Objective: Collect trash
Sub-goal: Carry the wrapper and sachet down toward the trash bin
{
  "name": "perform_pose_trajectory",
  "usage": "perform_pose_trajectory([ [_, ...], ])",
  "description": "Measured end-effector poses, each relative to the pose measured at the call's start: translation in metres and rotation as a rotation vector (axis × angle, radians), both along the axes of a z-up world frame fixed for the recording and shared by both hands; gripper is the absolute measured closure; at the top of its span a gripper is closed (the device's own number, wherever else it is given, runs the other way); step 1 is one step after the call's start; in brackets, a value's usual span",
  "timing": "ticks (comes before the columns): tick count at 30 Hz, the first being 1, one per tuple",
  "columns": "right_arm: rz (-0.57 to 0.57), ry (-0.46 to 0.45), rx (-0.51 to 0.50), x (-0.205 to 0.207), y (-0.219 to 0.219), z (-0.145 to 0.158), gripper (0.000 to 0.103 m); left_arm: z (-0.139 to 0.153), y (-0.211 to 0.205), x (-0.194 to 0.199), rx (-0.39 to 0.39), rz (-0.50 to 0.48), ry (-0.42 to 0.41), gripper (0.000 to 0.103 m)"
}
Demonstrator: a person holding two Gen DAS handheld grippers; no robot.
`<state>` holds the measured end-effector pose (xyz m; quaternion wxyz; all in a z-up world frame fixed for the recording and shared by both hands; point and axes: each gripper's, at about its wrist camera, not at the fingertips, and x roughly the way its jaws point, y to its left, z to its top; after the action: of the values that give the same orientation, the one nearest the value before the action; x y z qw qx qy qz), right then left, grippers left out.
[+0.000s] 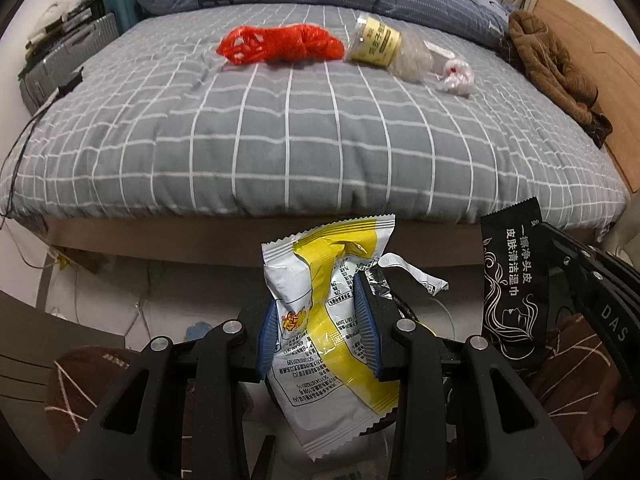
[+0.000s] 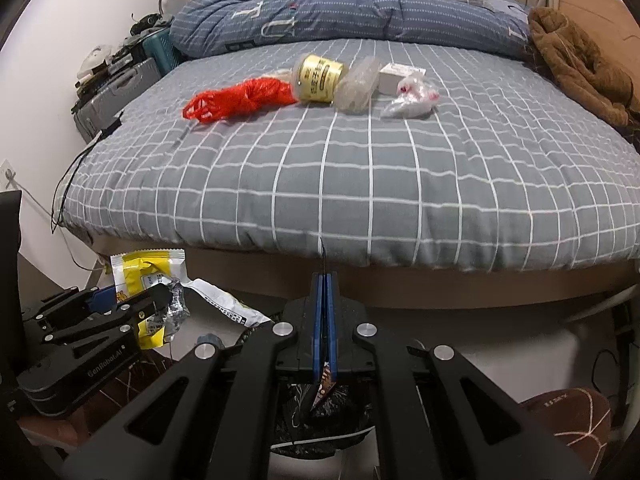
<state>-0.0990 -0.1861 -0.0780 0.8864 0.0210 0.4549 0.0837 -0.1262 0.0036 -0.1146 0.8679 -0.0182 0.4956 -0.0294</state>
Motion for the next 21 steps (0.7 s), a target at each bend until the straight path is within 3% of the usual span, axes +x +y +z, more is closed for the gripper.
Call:
perform_pose_trajectory([
  [21, 0.010, 0.153, -0.019, 0.000, 0.007, -0.079, 0.101, -0.084, 0.008, 0.005, 0.002, 0.013, 0.139, 0.069],
])
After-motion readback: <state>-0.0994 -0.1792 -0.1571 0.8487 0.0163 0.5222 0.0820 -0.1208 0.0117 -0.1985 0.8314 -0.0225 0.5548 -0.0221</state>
